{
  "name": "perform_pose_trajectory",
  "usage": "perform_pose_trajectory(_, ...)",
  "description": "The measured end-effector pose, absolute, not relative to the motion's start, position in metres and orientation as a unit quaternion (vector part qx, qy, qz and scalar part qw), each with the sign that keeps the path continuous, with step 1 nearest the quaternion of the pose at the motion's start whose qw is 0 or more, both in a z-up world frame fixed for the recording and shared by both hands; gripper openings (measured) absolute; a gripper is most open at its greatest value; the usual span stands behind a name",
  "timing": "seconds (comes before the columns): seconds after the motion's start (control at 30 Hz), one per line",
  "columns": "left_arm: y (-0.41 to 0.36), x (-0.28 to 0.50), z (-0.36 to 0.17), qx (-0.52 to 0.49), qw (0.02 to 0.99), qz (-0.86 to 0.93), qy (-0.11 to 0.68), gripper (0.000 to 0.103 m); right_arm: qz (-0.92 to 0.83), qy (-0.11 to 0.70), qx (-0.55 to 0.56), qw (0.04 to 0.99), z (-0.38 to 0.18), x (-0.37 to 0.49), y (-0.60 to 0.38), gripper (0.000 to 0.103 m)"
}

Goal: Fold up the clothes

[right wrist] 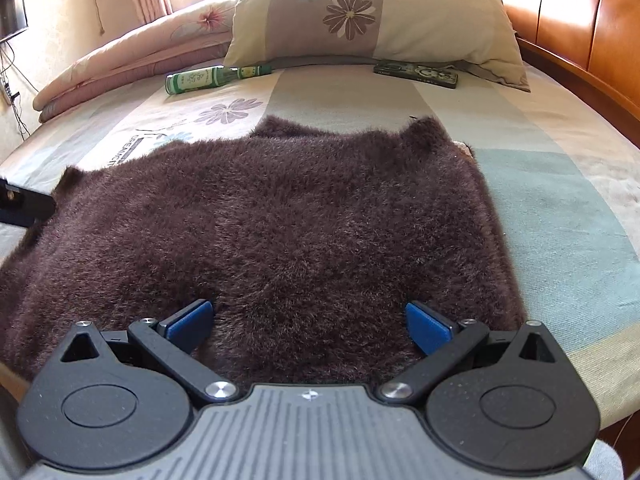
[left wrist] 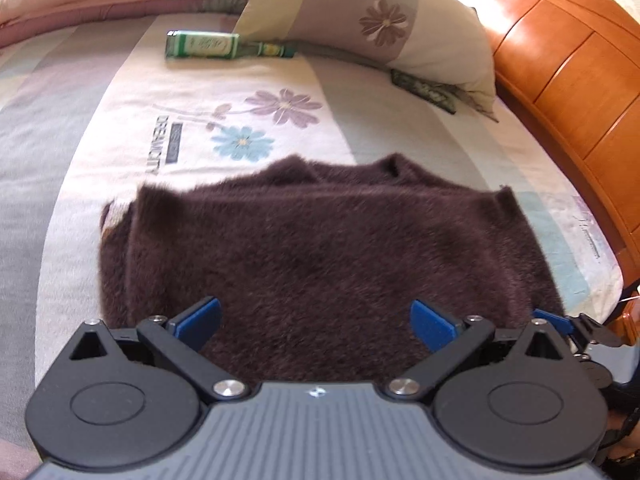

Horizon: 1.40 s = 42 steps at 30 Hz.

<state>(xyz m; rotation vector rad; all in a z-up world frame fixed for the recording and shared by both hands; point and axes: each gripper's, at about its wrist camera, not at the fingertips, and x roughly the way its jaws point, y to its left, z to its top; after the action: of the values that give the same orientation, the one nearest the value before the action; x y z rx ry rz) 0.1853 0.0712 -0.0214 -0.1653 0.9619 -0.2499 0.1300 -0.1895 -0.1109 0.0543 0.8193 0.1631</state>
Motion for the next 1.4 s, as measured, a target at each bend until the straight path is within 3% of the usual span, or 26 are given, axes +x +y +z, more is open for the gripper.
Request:
perform_pose_trajectory(0.57, 0.144, 0.221, -0.064, -0.172, 0.850, -0.152, 0.475, 0.101, 0.060, 0.386, 0.013, 0.920, -0.115, 0.127, -0.181, 0.103)
perform_pose_trajectory(0.8, 0.164, 0.215, -0.033, -0.168, 0.866, -0.165, 0.441, 0.101, 0.046, 0.393, 0.032, 0.918, -0.105, 0.125, -0.180, 0.103)
perform_pose_trajectory(1.0, 0.206, 0.206, -0.015, -0.200, 0.875, -0.148, 0.415, 0.101, 0.060, 0.351, 0.083, 0.931, -0.074, 0.111, -0.170, 0.103)
perform_pose_trajectory(1.4, 0.258, 0.222, -0.067, -0.318, 0.815, -0.160, 0.456, 0.101, 0.144, 0.361, 0.087, 0.917, -0.061, 0.110, -0.114, 0.103)
